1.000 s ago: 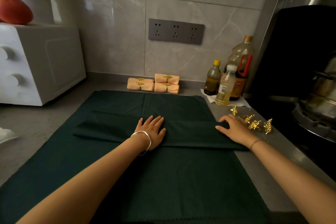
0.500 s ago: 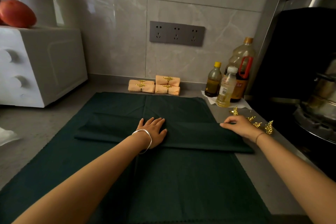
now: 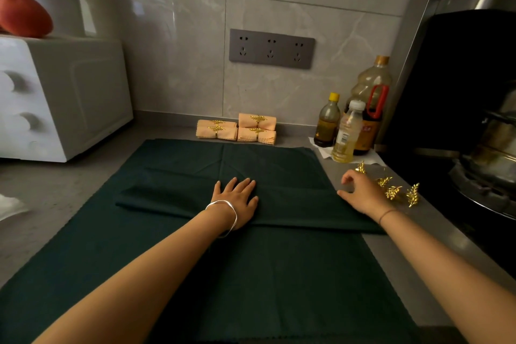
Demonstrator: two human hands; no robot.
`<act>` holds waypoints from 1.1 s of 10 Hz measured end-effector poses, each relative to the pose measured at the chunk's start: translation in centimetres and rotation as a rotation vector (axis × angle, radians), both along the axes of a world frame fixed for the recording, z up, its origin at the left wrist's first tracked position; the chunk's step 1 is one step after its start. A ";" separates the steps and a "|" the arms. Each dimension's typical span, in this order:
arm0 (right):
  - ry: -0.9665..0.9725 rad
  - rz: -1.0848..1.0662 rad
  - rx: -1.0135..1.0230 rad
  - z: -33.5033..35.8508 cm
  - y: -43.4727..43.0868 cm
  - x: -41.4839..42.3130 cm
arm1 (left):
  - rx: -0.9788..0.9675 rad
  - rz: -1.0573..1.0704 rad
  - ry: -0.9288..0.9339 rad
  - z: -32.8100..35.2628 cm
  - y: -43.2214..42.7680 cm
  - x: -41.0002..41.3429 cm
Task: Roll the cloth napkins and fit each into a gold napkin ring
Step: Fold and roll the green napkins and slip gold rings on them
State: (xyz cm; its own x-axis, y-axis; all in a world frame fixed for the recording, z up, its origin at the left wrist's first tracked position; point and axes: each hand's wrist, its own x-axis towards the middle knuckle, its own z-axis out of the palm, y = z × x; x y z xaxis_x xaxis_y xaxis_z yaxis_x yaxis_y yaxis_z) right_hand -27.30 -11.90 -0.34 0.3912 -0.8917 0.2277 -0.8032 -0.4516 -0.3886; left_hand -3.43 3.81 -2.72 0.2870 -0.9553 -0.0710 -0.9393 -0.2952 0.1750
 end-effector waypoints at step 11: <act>0.282 0.351 0.103 -3.2 8.4 12.9 | -0.001 0.244 -0.042 -0.4 6.1 11.2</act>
State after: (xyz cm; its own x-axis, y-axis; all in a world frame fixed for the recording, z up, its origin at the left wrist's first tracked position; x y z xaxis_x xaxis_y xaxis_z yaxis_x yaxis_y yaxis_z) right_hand -14.35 -3.51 -3.52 0.7073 -0.7068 -0.0135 -0.6895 -0.6855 -0.2339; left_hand 7.79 9.87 -3.15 0.5116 -0.8576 -0.0530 -0.8468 -0.5137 0.1378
